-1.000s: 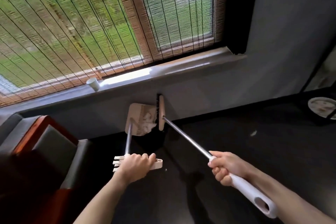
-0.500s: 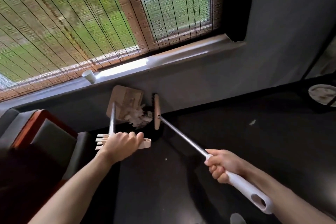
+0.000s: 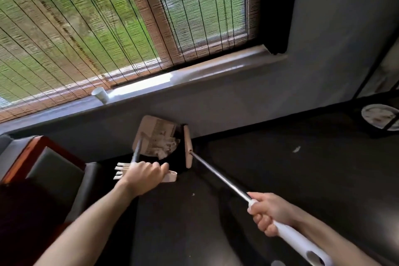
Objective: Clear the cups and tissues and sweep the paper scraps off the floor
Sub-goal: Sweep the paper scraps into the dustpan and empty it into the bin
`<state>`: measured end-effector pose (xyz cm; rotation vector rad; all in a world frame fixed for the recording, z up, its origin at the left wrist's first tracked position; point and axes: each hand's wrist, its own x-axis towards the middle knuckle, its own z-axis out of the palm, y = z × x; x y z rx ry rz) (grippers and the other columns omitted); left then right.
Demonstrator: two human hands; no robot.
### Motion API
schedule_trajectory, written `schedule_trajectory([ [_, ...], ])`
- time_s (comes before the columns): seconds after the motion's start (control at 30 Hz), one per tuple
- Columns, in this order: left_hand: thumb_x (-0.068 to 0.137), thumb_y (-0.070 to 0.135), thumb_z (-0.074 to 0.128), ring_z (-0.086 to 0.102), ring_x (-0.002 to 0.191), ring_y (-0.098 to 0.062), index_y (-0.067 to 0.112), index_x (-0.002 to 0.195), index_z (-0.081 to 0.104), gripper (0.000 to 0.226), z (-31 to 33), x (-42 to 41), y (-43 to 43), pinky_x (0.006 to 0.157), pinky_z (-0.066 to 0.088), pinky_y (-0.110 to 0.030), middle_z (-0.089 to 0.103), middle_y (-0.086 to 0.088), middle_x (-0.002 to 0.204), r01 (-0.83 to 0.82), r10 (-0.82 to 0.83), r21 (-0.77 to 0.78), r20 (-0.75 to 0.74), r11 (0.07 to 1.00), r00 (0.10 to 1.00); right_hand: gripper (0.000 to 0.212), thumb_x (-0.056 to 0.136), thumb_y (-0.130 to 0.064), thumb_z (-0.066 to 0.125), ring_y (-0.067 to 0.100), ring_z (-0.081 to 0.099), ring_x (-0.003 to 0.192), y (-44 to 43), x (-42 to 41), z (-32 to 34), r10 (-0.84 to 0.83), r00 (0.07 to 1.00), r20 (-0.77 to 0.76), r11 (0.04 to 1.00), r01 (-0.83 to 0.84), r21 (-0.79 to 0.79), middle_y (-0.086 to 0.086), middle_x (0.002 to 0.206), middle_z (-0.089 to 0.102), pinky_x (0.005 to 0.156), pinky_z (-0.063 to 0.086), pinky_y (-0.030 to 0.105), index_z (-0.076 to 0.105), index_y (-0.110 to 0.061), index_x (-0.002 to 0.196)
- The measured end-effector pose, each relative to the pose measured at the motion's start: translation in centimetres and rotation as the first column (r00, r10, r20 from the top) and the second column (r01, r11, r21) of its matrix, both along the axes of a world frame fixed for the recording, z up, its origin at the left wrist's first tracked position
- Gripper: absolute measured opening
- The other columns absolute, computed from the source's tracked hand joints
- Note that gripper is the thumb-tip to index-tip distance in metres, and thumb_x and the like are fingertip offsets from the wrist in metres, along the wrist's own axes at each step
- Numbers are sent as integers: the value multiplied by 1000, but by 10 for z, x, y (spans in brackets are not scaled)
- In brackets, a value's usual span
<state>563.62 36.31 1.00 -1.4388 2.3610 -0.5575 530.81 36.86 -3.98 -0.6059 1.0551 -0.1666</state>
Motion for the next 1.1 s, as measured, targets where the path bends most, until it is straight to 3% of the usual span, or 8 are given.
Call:
schedule_trajectory([
  [0.1,71,9,32,50,27,-21,11,60,61,31,18,9,6,27,37,-22,49,-2,42,20,-20,-48,7,999,1000,47,93,6,43,5,38,32,-2,1,3,3,1000,9,1000,-3,-9,4,52,44,28,31,14,35,-12,135],
  [0.37,71,6,32,50,28,-20,10,60,61,32,51,6,32,27,33,-21,48,-2,43,31,-22,-133,73,991,997,36,94,7,42,3,38,31,-7,-8,13,24,997,76,1000,-23,-15,3,51,43,27,30,13,43,-10,125],
  [0.5,72,8,33,50,27,-20,6,64,58,27,53,3,55,26,34,-20,49,-3,43,-14,11,-208,-16,978,1000,28,94,7,42,3,37,30,-9,-10,15,33,995,89,999,-34,12,3,51,42,27,29,13,45,-12,115],
  [0.63,79,17,35,46,24,-24,10,76,41,10,64,1,85,24,35,-23,48,-4,42,-229,185,-273,-179,934,966,19,96,4,41,2,35,29,-9,-14,14,66,996,65,997,-68,34,0,47,38,27,27,11,43,-11,85],
  [0.73,90,33,46,52,42,-32,15,89,46,18,72,11,112,42,42,-34,55,-11,56,-629,485,-229,-464,743,741,18,95,6,41,2,36,29,6,-18,10,55,997,47,998,-57,38,0,47,38,26,28,12,44,-11,90],
  [0.83,90,44,55,59,70,-44,16,101,48,31,78,26,134,60,40,-42,56,-18,76,-829,569,-80,-691,553,446,17,95,7,40,3,35,28,21,-17,9,-2,997,72,997,-3,77,1,49,36,26,28,12,42,-9,88],
  [0.93,85,52,58,58,74,-39,27,91,44,29,77,32,155,65,43,-40,59,-15,76,-848,522,83,-818,523,242,16,95,7,40,4,36,28,42,-11,9,-47,996,81,995,40,88,1,48,36,25,28,12,43,-8,90],
  [1.1,83,49,60,59,74,-34,26,85,45,28,32,19,180,71,50,-43,62,-12,76,-784,558,316,-829,535,47,20,95,7,38,4,35,27,86,-5,2,-145,987,68,983,136,127,2,47,36,24,28,12,43,-10,103],
])
